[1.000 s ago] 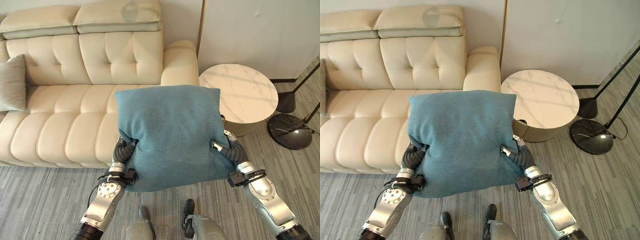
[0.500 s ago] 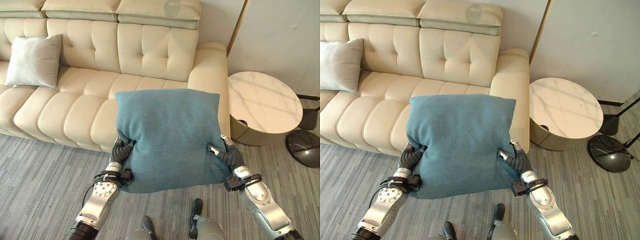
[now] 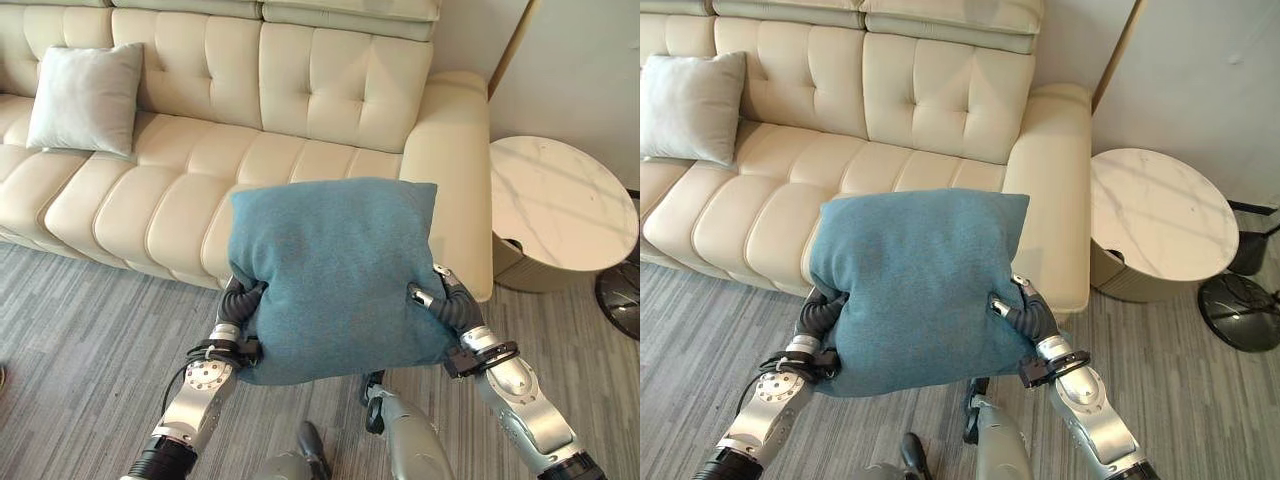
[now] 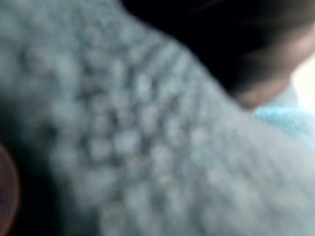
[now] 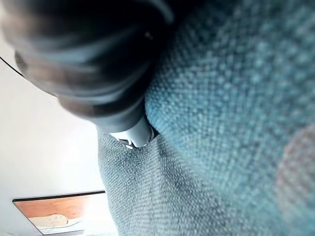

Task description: Pick up all the scattered cushions and arrange them neatly on the sofa.

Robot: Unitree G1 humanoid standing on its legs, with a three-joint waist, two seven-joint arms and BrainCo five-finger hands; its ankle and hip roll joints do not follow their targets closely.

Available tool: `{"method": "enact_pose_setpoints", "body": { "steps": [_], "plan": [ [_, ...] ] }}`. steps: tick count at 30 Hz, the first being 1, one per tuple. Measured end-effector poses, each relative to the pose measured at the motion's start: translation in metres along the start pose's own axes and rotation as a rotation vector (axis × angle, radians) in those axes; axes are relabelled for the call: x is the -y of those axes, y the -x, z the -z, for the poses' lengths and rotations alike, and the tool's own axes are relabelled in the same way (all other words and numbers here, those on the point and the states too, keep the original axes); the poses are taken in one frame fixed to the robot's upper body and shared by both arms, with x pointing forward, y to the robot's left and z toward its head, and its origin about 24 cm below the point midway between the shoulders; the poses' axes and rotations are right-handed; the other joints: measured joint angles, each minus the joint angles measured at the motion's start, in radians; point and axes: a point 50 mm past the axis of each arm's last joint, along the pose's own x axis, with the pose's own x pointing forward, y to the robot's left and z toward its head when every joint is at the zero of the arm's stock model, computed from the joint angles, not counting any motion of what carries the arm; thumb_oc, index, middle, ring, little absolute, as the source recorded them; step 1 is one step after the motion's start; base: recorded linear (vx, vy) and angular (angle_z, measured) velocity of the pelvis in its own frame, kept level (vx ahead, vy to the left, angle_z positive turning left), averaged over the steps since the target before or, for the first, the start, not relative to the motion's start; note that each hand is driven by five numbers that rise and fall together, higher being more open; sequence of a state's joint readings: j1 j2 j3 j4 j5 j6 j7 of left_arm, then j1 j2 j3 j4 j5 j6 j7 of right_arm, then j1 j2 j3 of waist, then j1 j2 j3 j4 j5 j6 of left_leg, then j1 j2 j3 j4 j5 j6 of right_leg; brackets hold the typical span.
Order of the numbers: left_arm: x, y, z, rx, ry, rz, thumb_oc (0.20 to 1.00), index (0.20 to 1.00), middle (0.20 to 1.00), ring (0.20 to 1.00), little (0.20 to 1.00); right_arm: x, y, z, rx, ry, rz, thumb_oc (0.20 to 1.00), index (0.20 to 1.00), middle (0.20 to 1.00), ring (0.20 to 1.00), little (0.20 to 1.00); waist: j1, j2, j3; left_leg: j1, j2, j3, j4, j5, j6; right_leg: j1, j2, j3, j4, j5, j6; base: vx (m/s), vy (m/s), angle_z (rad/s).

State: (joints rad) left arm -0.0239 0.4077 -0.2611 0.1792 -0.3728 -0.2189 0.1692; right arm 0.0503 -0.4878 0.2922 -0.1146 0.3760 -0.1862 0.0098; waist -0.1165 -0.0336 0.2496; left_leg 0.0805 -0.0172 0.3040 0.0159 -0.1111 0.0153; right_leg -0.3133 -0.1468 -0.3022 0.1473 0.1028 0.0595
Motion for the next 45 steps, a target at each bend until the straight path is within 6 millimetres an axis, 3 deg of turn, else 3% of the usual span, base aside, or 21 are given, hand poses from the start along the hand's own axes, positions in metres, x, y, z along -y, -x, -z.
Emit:
{"method": "enact_pose_setpoints", "body": {
  "steps": [2,6,7,8,11,15,17,18,20,22,24,25,27,28,30,32,34,36,38,40,45],
  "plan": [
    [0.007,0.003,0.003,-0.010,0.021,0.016,0.200,0.200,0.200,0.200,0.200,0.009,0.003,0.000,-0.015,0.036,0.004,0.200,0.200,0.200,0.200,0.200,-0.017,0.043,-0.015,0.009,0.041,-0.029,0.033,-0.006,-0.044,0.034,0.039,-0.015,0.003,-0.012,-0.042,0.24,-0.121,0.55],
    [0.012,0.002,0.003,-0.005,0.043,0.022,0.200,0.200,0.200,0.200,0.200,0.015,0.003,-0.005,-0.004,0.066,-0.006,0.200,0.200,0.200,0.200,0.200,-0.015,0.050,-0.021,-0.046,0.120,-0.012,0.295,0.005,-0.082,0.160,0.093,-0.030,-0.089,-0.038,-0.090,0.16,-0.056,0.00],
    [0.017,0.001,0.000,0.010,0.061,0.030,0.200,0.200,0.200,0.200,0.200,0.019,0.003,-0.007,0.002,0.066,0.005,0.200,0.200,0.200,0.200,0.200,-0.019,0.051,-0.027,-0.104,0.140,-0.005,0.347,-0.030,-0.137,0.191,0.110,-0.003,-0.149,-0.030,-0.111,0.14,0.049,-0.45],
    [0.017,0.000,-0.002,0.018,0.062,0.033,0.200,0.200,0.200,0.200,0.200,0.020,0.003,-0.008,0.006,0.059,0.008,0.200,0.200,0.200,0.200,0.200,-0.017,0.048,-0.026,-0.117,0.135,0.007,0.299,-0.031,-0.139,0.192,0.111,0.005,-0.156,-0.007,-0.135,0.10,0.052,-0.45],
    [0.019,-0.003,-0.006,0.031,0.058,0.047,0.200,0.200,0.200,0.200,0.200,0.022,0.004,-0.008,0.004,0.063,0.017,0.200,0.200,0.200,0.200,0.200,-0.023,0.036,-0.025,-0.169,0.134,0.006,0.141,-0.023,-0.142,0.209,0.125,0.045,-0.178,-0.007,-0.135,0.12,0.029,-0.42],
    [0.017,-0.002,-0.004,0.021,0.051,0.055,0.200,0.200,0.200,0.200,0.200,0.022,0.004,-0.007,0.001,0.061,0.016,0.200,0.200,0.200,0.200,0.200,-0.017,0.009,-0.017,-0.260,0.157,-0.073,0.042,0.076,-0.138,0.245,0.145,0.101,-0.198,-0.012,-0.130,0.17,0.055,-0.53],
    [0.014,-0.001,-0.002,0.010,0.038,0.053,0.200,0.200,0.200,0.200,0.200,0.018,0.004,-0.005,-0.004,0.052,0.006,0.200,0.200,0.200,0.200,0.200,-0.003,-0.011,-0.018,-0.295,0.174,-0.162,0.039,0.142,-0.128,0.282,0.155,0.143,-0.202,-0.024,-0.122,0.24,0.132,-0.73],
    [0.014,-0.001,-0.003,0.011,0.037,0.057,0.200,0.200,0.200,0.200,0.200,0.017,0.004,-0.004,-0.008,0.047,0.007,0.200,0.200,0.200,0.200,0.200,-0.019,-0.009,-0.021,-0.324,0.185,-0.210,0.049,0.190,-0.126,0.307,0.156,0.167,-0.209,-0.056,-0.096,0.43,0.294,-0.72],
    [0.012,-0.003,-0.002,0.008,0.028,0.053,0.200,0.200,0.200,0.200,0.200,0.015,0.003,0.001,-0.017,0.027,0.016,0.200,0.200,0.200,0.200,0.200,-0.003,-0.027,-0.024,-0.328,0.189,-0.299,0.013,0.197,-0.126,0.311,0.137,0.201,-0.186,-0.089,-0.077,0.44,0.384,-0.40],
    [0.019,-0.003,0.001,-0.006,0.032,0.072,0.200,0.200,0.200,0.200,0.200,0.021,0.005,0.002,-0.029,0.044,0.029,0.200,0.200,0.200,0.200,0.200,0.008,-0.014,-0.030,-0.294,0.167,-0.269,0.018,0.195,-0.103,0.296,0.066,0.260,-0.108,-0.147,-0.006,0.48,0.479,-0.66],
    [0.013,0.000,0.003,-0.020,0.006,0.072,0.200,0.200,0.200,0.200,0.200,0.016,0.004,0.003,-0.029,0.024,0.023,0.200,0.200,0.200,0.200,0.200,0.011,-0.046,-0.053,-0.258,0.083,-0.188,0.021,0.198,-0.053,0.271,-0.028,0.307,-0.047,-0.182,0.001,0.22,0.238,-0.81],
    [0.007,-0.001,0.001,-0.016,-0.019,0.068,0.200,0.200,0.200,0.200,0.200,0.012,0.004,0.003,-0.026,0.015,0.012,0.200,0.200,0.200,0.200,0.200,0.016,-0.052,-0.058,-0.237,0.051,-0.161,0.014,0.211,-0.030,0.269,-0.064,0.301,-0.007,-0.182,0.032,0.11,0.175,-0.54],
    [0.000,-0.004,-0.005,0.004,-0.042,0.061,0.200,0.200,0.200,0.200,0.200,0.007,0.003,0.005,-0.023,-0.006,0.009,0.200,0.200,0.200,0.200,0.200,0.011,-0.049,-0.059,-0.215,0.022,-0.136,0.003,0.203,0.006,0.246,-0.068,0.302,0.051,-0.187,0.056,0.14,0.224,-0.28],
    [-0.003,-0.005,-0.008,0.014,-0.052,0.056,0.200,0.200,0.200,0.200,0.200,0.005,0.001,0.004,-0.014,-0.015,0.005,0.200,0.200,0.200,0.200,0.200,0.019,-0.055,-0.062,-0.211,0.010,-0.116,0.003,0.194,0.021,0.219,-0.068,0.296,0.110,-0.166,0.080,0.12,0.174,-0.50],
    [-0.013,-0.005,-0.011,0.022,-0.074,0.034,0.200,0.200,0.200,0.200,0.200,-0.003,-0.009,-0.002,0.024,-0.015,-0.015,0.200,0.200,0.200,0.200,0.200,0.048,-0.046,-0.057,-0.195,0.005,-0.074,-0.002,0.186,0.032,0.114,-0.073,0.285,0.277,-0.195,0.116,0.13,0.134,-0.75],
    [-0.018,-0.003,-0.010,0.014,-0.073,0.011,0.200,0.200,0.200,0.200,0.200,-0.007,-0.012,-0.003,0.030,-0.017,-0.035,0.200,0.200,0.200,0.200,0.200,0.052,-0.028,-0.046,-0.135,-0.004,-0.065,-0.045,0.177,0.045,0.082,-0.068,0.205,0.301,-0.237,0.108,0.15,0.082,-0.37],
    [-0.017,-0.002,-0.009,0.016,-0.069,0.010,0.200,0.200,0.200,0.200,0.200,-0.008,-0.012,-0.003,0.028,-0.017,-0.038,0.200,0.200,0.200,0.200,0.200,0.050,-0.027,-0.047,-0.127,-0.015,-0.059,-0.044,0.162,0.048,0.062,-0.065,0.188,0.253,-0.235,0.106,0.16,0.028,0.01],
    [-0.017,-0.002,-0.008,0.012,-0.058,0.003,0.200,0.200,0.200,0.200,0.200,-0.006,-0.012,-0.001,0.023,-0.010,-0.030,0.200,0.200,0.200,0.200,0.200,0.039,-0.024,-0.046,-0.130,-0.032,-0.079,-0.041,0.147,0.043,0.051,-0.034,0.228,0.151,-0.216,0.097,0.13,0.013,0.26],
    [-0.014,0.002,-0.003,-0.004,-0.042,0.002,0.200,0.200,0.200,0.200,0.200,-0.006,-0.011,0.000,0.018,-0.009,-0.029,0.200,0.200,0.200,0.200,0.200,0.041,-0.037,-0.054,-0.122,-0.056,-0.086,-0.041,0.148,0.046,0.071,-0.032,0.227,0.091,-0.172,0.072,0.05,-0.015,0.28],
    [-0.013,0.004,0.001,-0.015,-0.033,-0.003,0.200,0.200,0.200,0.200,0.200,-0.006,-0.011,0.001,0.013,-0.001,-0.030,0.200,0.200,0.200,0.200,0.200,0.046,-0.034,-0.056,-0.122,-0.066,-0.104,-0.041,0.147,0.044,0.102,-0.026,0.234,0.022,-0.072,0.049,0.12,-0.036,0.22],
    [-0.015,0.005,0.002,-0.018,-0.022,-0.035,0.200,0.200,0.200,0.200,0.200,-0.006,-0.030,-0.002,0.025,0.087,-0.048,0.200,0.200,0.200,0.200,0.200,0.067,0.004,-0.081,-0.132,-0.017,-0.104,-0.059,0.153,0.024,0.161,0.036,0.214,-0.138,0.019,0.007,0.05,-0.045,-0.06]
  ]
}}
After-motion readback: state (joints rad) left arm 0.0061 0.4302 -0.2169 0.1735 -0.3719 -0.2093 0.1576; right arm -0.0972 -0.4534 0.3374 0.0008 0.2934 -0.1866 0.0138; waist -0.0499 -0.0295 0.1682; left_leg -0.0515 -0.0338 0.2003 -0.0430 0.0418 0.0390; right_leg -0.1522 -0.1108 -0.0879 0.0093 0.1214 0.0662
